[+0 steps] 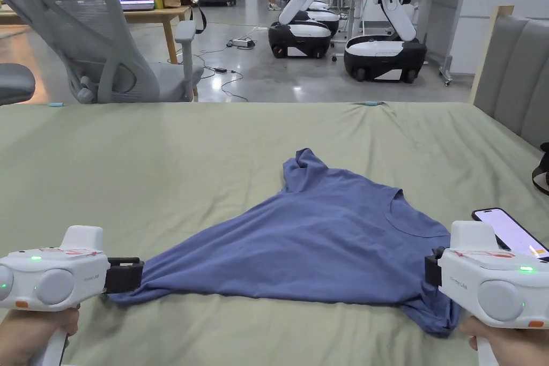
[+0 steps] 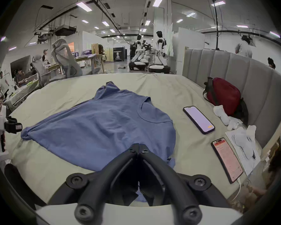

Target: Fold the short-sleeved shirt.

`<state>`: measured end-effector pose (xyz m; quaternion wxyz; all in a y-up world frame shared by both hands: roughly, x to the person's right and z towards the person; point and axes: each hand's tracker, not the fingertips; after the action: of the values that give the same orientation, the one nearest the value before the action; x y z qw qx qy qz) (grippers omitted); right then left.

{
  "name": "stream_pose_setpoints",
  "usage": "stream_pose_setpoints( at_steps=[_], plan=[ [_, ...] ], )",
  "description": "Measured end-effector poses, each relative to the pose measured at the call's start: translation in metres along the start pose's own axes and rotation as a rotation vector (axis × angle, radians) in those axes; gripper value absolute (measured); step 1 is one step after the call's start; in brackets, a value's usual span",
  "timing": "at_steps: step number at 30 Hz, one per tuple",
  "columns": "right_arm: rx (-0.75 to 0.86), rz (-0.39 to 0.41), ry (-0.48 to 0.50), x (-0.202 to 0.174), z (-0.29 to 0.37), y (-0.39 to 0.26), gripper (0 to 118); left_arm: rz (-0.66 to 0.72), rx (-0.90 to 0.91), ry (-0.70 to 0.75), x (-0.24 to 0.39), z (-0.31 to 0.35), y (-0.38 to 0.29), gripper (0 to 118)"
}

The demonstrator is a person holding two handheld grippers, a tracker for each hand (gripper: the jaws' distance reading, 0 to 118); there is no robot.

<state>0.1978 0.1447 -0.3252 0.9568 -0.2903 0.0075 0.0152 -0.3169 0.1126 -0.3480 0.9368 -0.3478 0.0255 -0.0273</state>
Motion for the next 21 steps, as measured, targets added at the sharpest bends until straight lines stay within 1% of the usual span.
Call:
stream_pose_setpoints(
  at_steps=[3, 4, 5, 6, 7, 8, 9, 10, 14, 16, 19, 21],
  plan=[
    [-0.005, 0.009, 0.002, -0.003, -0.001, 0.0, 0, -0.03, -0.037, -0.02, 0.003, -0.012, -0.003, 103],
    [-0.008, 0.009, 0.005, -0.003, -0.001, 0.001, 0, -0.033, -0.039, -0.011, 0.005, -0.017, -0.005, 92],
    [-0.01, 0.009, 0.008, -0.005, -0.002, 0.002, 0, -0.034, -0.043, -0.009, 0.007, -0.021, -0.007, 79],
    [-0.012, 0.011, 0.009, -0.005, -0.002, 0.002, 0, -0.041, -0.062, -0.023, 0.006, -0.025, -0.008, 62],
    [-0.014, 0.012, 0.008, -0.005, -0.002, 0.002, 0, -0.035, -0.097, -0.047, 0.006, -0.027, -0.009, 55],
    [-0.015, 0.016, 0.007, -0.005, -0.003, 0.003, 0, -0.015, -0.106, -0.082, 0.007, -0.029, -0.01, 51],
    [-0.016, 0.018, 0.007, -0.006, -0.004, 0.004, 0, -0.015, -0.082, -0.048, 0.009, -0.027, -0.008, 41],
    [-0.016, 0.018, 0.006, -0.006, -0.004, 0.004, 0, -0.018, -0.082, -0.054, 0.01, -0.025, -0.005, 0],
    [-0.022, 0.018, 0.002, -0.007, -0.012, 0.011, 0, -0.011, -0.019, -0.045, 0.01, -0.017, 0.015, 0],
    [-0.024, 0.033, 0.006, -0.008, -0.018, 0.018, 0, 0.027, 0.023, -0.056, 0.01, -0.012, 0.031, 0],
    [-0.002, 0.052, 0.014, -0.01, -0.035, 0.042, 0, 0.042, 0.075, -0.088, 0.018, -0.004, 0.057, 1],
    [0.017, 0.063, 0.059, -0.009, -0.052, 0.071, 0, 0.039, 0.104, -0.103, 0.026, 0.002, 0.072, 1]
  ],
)
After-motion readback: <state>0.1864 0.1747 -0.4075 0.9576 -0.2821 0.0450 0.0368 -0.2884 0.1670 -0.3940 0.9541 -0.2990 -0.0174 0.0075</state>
